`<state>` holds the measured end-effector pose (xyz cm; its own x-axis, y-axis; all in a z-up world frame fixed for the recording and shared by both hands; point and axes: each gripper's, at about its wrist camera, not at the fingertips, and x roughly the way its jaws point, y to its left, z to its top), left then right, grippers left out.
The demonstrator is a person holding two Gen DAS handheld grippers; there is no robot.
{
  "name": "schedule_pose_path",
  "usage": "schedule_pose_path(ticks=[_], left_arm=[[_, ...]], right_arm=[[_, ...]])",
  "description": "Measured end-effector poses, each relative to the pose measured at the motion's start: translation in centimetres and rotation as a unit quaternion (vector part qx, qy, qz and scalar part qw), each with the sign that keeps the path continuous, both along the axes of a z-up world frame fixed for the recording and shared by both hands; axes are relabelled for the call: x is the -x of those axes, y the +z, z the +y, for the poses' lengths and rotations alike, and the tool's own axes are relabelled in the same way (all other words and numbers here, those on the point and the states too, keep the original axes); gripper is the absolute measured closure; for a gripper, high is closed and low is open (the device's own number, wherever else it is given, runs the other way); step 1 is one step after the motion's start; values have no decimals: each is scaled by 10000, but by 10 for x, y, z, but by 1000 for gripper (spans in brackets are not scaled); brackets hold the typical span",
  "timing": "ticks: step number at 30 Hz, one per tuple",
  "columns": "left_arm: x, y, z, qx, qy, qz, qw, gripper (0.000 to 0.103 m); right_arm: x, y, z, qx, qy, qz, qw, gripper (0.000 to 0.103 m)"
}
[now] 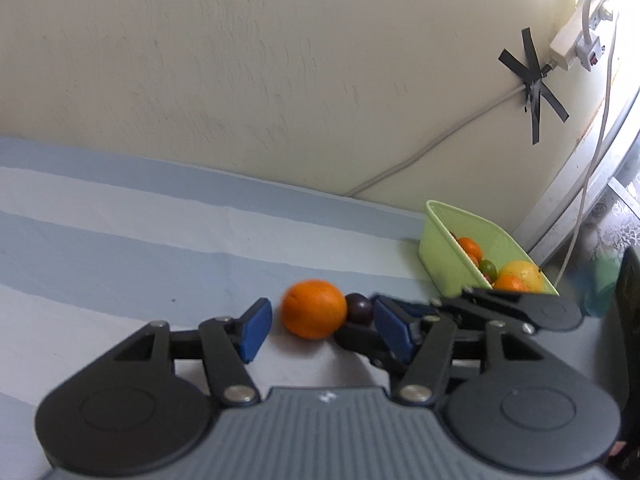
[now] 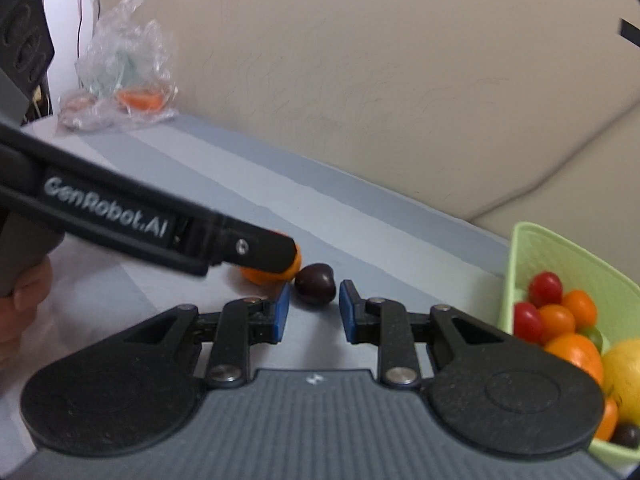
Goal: Organize fruits
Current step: 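Grasp the mandarin with the left tool while the right tool grasps a dark purple tomato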
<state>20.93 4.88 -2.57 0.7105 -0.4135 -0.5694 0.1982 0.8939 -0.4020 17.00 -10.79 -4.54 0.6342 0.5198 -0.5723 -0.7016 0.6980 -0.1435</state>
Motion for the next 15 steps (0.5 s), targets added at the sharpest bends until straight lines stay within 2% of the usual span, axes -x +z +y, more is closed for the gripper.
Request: schedule_pose_path(ticks=[3, 5, 9, 15], left_arm=[[0, -1, -4, -96, 79, -97, 9999, 47], [1, -2, -6, -143, 86, -114, 9998, 67], [6, -2, -12, -285, 86, -182, 9994, 68], [37, 3, -24, -75, -159, -189, 9997, 68]], right_arm=[[-6, -2, 5, -52, 80, -36, 9999, 73], [-9, -1, 2, -129, 70, 21, 9999, 78], [1, -1, -11, -229, -58, -35, 9997, 79], [36, 4, -37, -363, -103, -131, 9992, 79]])
